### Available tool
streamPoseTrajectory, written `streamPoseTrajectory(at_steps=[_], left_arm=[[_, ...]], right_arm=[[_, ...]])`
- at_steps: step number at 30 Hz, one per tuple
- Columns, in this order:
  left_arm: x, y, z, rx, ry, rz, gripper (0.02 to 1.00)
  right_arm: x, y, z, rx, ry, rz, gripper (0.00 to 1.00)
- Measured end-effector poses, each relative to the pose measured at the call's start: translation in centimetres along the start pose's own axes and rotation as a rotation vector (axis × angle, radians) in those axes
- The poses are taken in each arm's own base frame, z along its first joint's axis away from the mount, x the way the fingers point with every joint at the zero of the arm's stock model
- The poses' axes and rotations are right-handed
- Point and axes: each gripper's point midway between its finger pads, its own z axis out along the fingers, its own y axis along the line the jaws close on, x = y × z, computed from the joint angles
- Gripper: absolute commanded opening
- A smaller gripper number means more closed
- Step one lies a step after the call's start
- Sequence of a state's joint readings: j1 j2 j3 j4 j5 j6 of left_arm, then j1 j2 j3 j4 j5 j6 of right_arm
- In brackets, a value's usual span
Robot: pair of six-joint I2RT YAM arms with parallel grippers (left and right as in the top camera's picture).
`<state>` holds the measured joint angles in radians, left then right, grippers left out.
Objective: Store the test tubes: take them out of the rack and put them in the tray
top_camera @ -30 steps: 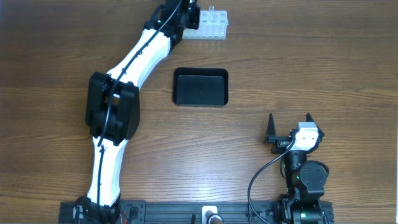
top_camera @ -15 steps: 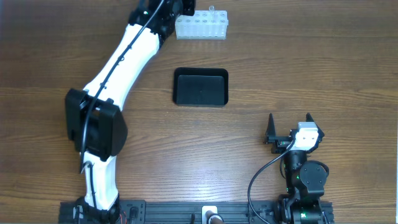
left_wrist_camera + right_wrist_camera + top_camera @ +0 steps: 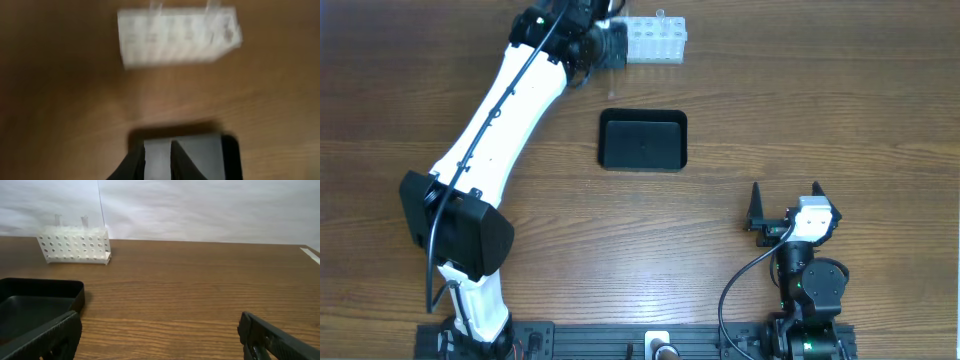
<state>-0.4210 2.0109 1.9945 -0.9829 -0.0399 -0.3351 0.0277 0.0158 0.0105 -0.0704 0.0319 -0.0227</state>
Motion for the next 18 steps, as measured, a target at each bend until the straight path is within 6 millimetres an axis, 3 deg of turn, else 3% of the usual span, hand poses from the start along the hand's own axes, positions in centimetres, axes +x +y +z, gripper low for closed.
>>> streamPoseTrajectory(at_steps=[11, 18], left_arm=[[5.5, 0.6, -0.2, -0.020, 0.227, -0.021, 0.040], [7.4, 0.3, 2.2, -0.019, 0.315, -0.022, 0.040]], right_arm=[[0.0, 0.0, 0.0, 0.000, 0.000, 0.000, 0.993], [0.0, 0.0, 0.0, 0.000, 0.000, 0.000, 0.991]])
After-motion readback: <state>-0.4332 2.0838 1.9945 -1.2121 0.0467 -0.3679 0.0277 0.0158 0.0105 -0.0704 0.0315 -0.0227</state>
